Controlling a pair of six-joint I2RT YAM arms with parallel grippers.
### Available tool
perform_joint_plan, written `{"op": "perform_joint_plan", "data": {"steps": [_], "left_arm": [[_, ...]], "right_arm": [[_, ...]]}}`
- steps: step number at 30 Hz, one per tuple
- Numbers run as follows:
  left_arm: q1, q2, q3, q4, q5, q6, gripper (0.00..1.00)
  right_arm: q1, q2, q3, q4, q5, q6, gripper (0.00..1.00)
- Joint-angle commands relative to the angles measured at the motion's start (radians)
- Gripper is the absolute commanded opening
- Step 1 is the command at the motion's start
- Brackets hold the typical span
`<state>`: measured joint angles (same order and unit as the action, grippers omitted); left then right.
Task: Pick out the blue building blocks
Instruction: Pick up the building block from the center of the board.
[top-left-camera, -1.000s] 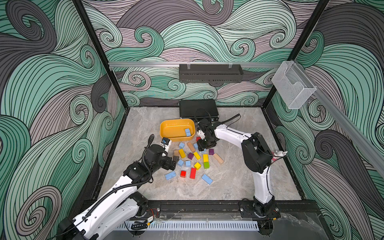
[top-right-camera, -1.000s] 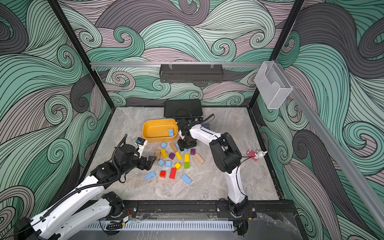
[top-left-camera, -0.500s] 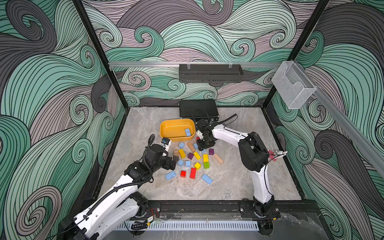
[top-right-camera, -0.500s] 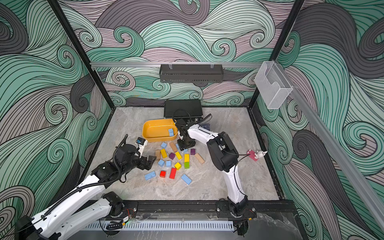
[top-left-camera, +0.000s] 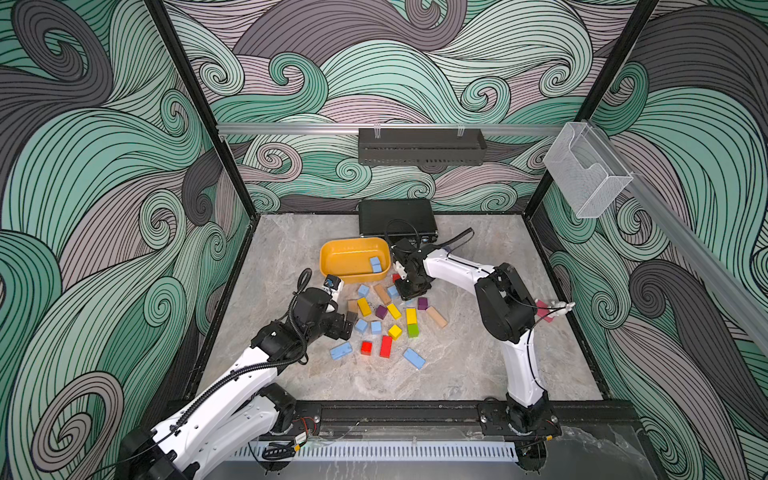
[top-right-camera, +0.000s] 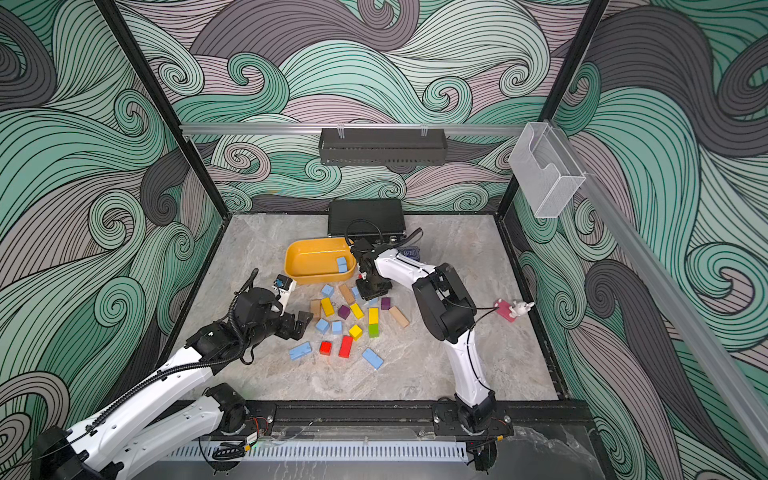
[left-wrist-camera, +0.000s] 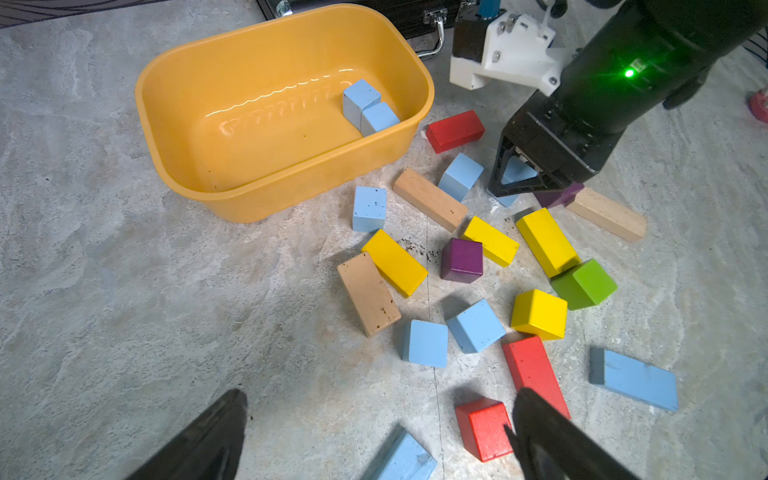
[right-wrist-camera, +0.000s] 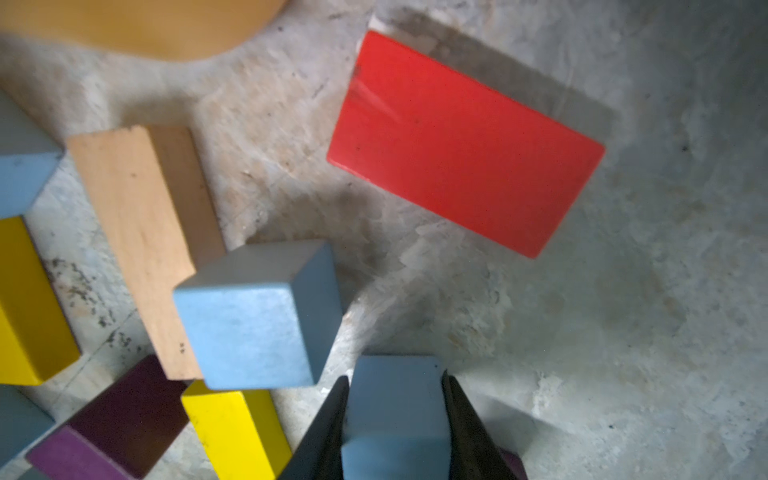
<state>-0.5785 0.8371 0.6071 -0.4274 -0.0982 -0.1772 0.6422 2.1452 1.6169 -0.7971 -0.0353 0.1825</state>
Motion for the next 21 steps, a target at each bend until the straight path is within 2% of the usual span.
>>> {"op": "perform_joint_plan", "data": {"steps": [1, 8, 15, 21], "left_arm": [[-0.001, 0.003, 0.053, -0.010, -0.018, -0.005, 0.99], [0.000, -0.007, 0.094, -0.037, -0.024, 0.013, 0.99], [0.003, 0.002, 0.169, -0.061, -0.026, 0.050, 0.99], [0.015, -0.002, 0.233, -0.104, -0.050, 0.086, 0.98]], "right_arm": [[0.006, -0.039, -0.022, -0.016, 0.015, 0.008, 0.26], [0.009, -0.139, -0.064, -0.009, 0.009, 0.009, 0.00], [0.017, -0.238, -0.060, -0.010, -0.018, 0.003, 0.00], [0.026, -0.283, 0.004, -0.010, -0.063, -0.002, 0.00]]}}
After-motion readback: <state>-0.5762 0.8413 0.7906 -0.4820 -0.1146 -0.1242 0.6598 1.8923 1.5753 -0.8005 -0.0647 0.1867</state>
